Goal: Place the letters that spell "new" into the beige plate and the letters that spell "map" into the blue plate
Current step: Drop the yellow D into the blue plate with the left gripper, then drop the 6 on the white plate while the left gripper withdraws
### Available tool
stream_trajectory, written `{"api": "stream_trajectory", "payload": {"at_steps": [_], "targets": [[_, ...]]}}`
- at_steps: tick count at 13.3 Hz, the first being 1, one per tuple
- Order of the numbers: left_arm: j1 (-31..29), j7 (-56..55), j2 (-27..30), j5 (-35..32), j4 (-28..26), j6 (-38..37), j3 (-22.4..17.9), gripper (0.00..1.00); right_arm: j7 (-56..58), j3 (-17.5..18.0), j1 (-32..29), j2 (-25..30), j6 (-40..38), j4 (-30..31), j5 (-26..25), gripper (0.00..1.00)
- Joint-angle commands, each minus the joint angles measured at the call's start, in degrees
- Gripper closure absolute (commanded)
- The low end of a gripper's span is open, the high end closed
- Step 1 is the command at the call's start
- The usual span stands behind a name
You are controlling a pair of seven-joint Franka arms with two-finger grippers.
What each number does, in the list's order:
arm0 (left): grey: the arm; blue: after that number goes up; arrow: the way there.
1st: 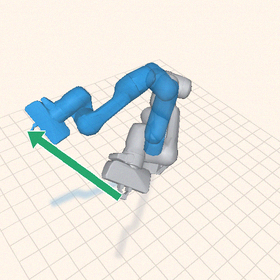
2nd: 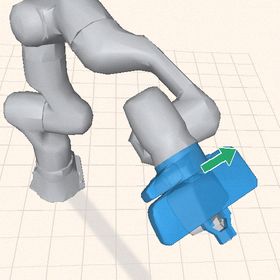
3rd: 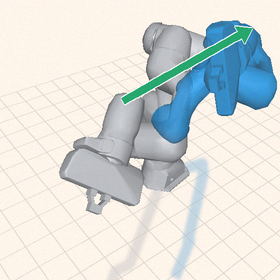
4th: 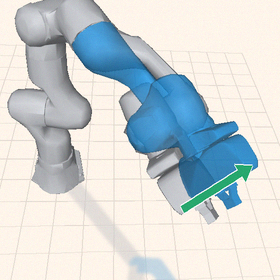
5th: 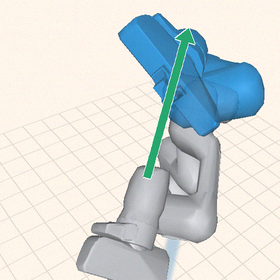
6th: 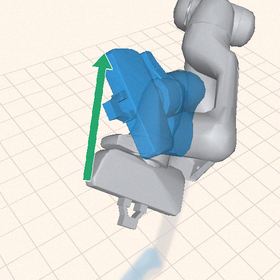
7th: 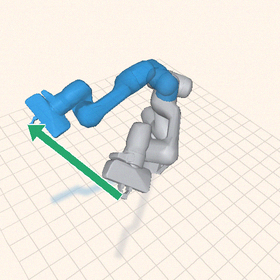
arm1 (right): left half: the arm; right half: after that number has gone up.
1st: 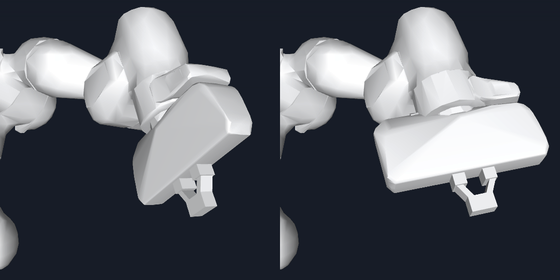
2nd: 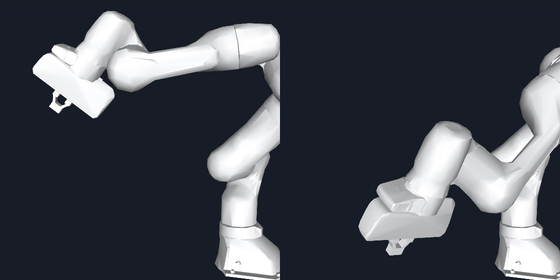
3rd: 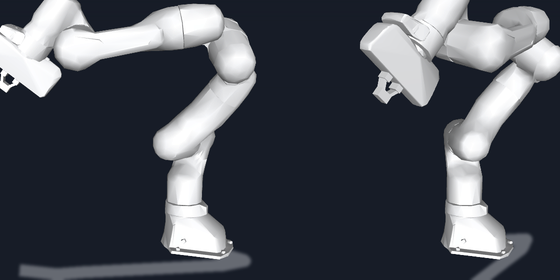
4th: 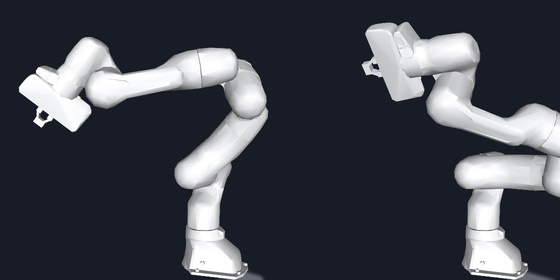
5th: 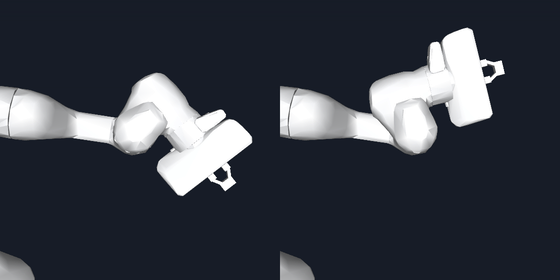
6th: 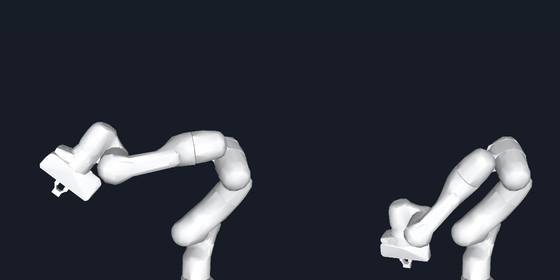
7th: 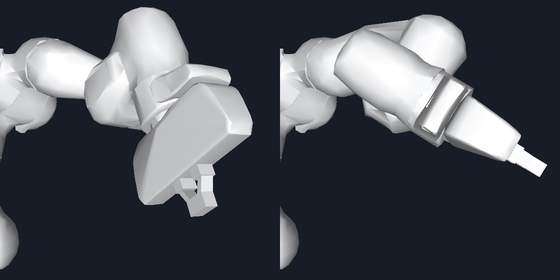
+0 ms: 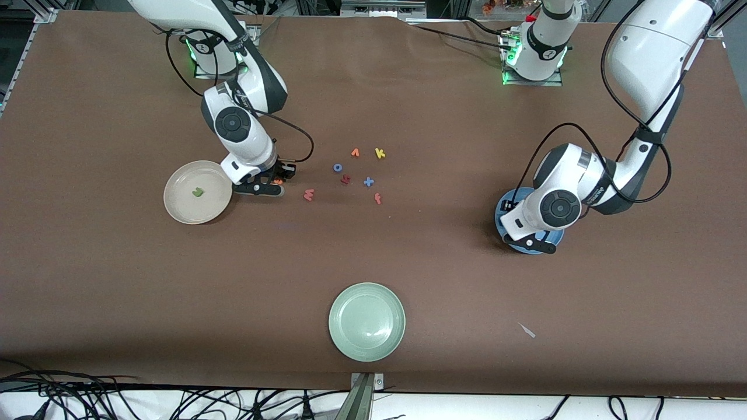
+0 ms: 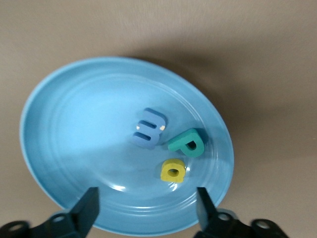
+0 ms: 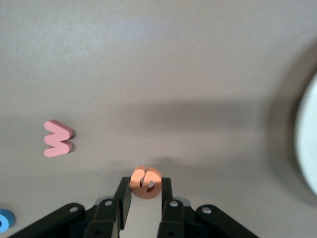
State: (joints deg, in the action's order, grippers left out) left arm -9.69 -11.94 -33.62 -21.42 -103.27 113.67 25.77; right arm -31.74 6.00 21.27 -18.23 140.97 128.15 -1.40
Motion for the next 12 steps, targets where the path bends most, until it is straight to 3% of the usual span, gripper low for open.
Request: {"api": "stream_trajectory", "payload": {"at_steps": [1,4,7,9,10,12], "targets": [[-0.2,3.7,6.3,-0.9,1.8,-4.5,1.2,0.01,6.1,-3.6,0.2,1.9,-3.8,-0.3,-0.7,0.73],[-0.2,3.7,9.2,-0.4,11.8,-14.4,4.4,0.00,14.6,-8.4,0.2,2.5,-7.3,-0.3,-0.7,0.73],[-0.7,3.8,9.2,0.7,26.1,-24.5,7.4,0.00,25.3,-14.9,0.2,3.4,-10.2,-0.3,-0.7,0.73],[-0.7,3.7,9.3,4.9,29.3,-25.3,7.4,0.00,30.0,-17.8,0.2,3.3,-10.2,-0.3,-0.7,0.72],[-0.6,3.6,9.3,8.1,30.8,-25.6,6.0,0.00,31.6,-19.0,0.2,3.1,-10.2,-0.3,-0.7,0.64],[6.4,3.3,15.8,14.4,29.8,-25.7,-6.5,0.00,31.6,-19.6,0.1,2.8,-10.2,-0.3,-0.7,0.02]]}}
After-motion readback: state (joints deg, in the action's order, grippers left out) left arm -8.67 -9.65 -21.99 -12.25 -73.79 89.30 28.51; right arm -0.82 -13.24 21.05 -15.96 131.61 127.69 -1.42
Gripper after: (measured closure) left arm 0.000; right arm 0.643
